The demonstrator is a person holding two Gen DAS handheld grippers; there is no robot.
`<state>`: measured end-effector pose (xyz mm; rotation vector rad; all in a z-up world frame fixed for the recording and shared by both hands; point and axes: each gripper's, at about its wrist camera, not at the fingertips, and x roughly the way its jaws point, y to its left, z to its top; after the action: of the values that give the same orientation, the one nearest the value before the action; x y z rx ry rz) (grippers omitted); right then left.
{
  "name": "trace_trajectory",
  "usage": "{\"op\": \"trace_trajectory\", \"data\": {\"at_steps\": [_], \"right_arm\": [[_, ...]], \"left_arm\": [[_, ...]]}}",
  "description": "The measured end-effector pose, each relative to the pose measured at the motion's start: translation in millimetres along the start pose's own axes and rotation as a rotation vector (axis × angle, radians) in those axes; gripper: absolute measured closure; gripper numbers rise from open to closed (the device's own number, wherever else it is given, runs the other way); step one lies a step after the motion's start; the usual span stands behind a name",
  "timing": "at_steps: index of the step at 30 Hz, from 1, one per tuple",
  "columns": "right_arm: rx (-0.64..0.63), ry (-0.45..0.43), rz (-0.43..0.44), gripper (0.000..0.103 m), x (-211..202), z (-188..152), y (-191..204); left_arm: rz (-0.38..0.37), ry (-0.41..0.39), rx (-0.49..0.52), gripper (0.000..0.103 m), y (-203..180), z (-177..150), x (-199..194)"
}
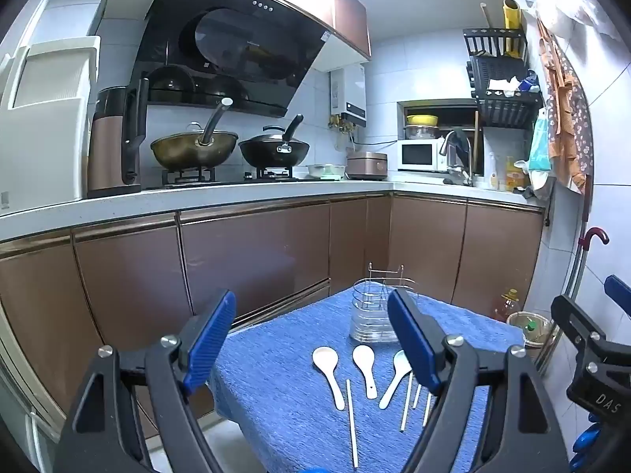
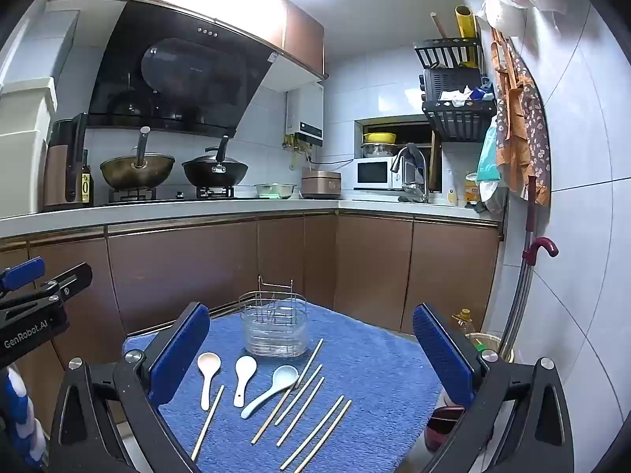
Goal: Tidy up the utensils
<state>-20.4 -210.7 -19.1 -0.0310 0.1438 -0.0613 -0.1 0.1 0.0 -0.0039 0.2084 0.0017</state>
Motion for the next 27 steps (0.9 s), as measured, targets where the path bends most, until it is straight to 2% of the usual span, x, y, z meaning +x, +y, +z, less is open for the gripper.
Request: {"op": "trace_trajectory", "data": {"at_steps": [14,19,27], "right_arm": [[0.0,-0.003,-0.013,0.0,-1.8,0.3,-2.8],[-0.002,0.001,-0.023,0.0,-1.7,-1.7,-4.1],[0.007,-0.004,-0.026,0.0,-4.5,-0.9,-8.8]], "left_arm": [[-0.006,0.005,-0.007,0.025,-3.9,1.6,0.9],[-0.007,-0.019,-0.045,0.025,0.2,1.4,-1.4],[-0.016,-0.013,-0.029,0.025,-6.3,-2.1,-2.3]]}}
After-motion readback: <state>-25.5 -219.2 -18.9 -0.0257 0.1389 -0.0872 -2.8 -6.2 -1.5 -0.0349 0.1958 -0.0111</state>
